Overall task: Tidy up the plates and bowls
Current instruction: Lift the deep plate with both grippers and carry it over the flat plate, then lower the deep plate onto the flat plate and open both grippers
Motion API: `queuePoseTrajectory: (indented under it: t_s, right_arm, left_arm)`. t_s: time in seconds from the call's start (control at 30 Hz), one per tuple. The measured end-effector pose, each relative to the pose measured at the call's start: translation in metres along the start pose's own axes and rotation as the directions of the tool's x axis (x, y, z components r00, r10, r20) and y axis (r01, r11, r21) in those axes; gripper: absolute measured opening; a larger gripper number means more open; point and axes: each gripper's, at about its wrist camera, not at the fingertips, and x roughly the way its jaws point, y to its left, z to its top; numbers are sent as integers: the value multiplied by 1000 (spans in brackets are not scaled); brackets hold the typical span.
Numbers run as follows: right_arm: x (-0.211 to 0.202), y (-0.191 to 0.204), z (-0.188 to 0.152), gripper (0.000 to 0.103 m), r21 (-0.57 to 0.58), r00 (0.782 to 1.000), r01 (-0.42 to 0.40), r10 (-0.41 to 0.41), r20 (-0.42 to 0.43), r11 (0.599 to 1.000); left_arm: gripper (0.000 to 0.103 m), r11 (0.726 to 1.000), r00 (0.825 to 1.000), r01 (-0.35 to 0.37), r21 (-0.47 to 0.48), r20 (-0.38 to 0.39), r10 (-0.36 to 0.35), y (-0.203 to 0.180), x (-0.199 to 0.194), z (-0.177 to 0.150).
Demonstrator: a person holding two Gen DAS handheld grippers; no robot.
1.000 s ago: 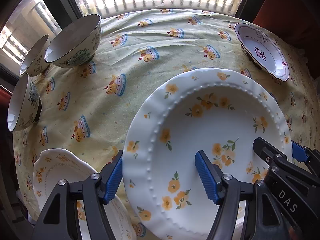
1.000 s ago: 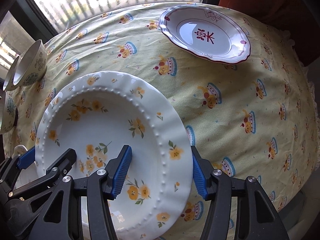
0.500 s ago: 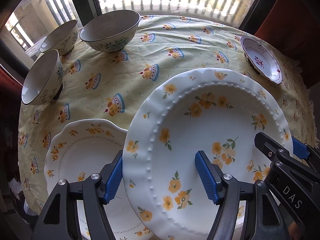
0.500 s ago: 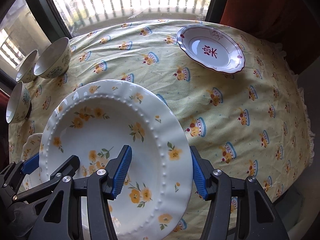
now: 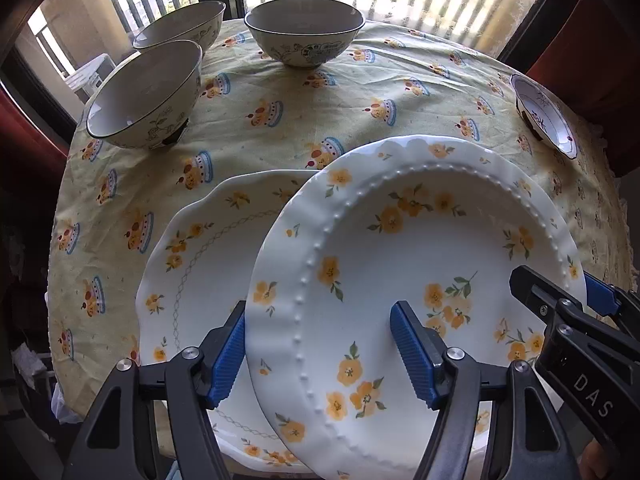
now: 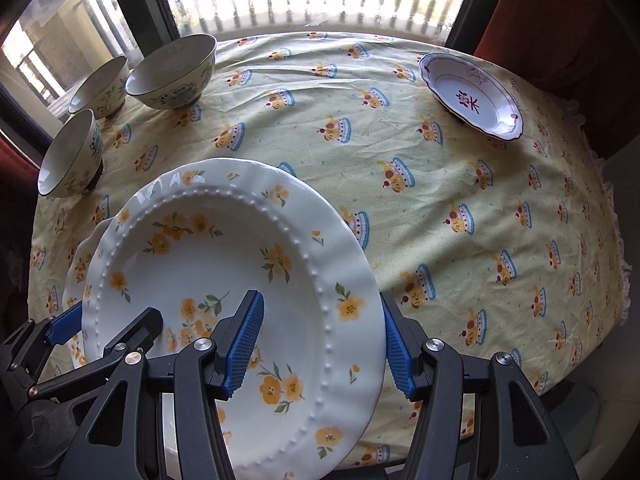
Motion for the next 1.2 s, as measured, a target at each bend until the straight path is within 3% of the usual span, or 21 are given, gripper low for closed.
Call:
queuePoseTrajectory:
  t_s: [0.33, 0.63, 0.83, 1.2]
  right_arm:
    - [14, 40, -19, 61, -8, 999, 2, -3, -45, 1000]
    - [23, 55, -21, 61, -4, 998, 32, -33, -55, 999]
    - [28, 55, -17, 55, 7, 998, 31, -31, -61, 999]
    - [31, 54, -21, 50, 43, 998, 46, -44, -38, 998]
  left_arm:
    - [70, 1000, 1000, -2, 8, -2, 2, 35, 7, -19]
    - [72, 998, 997, 56, -22, -42, -57, 52, 27, -23]
    - [72, 1000, 1000, 19, 18, -15, -19, 49, 28, -18]
    - [73, 1000, 1000, -16, 0, -22, 16, 48, 32, -14]
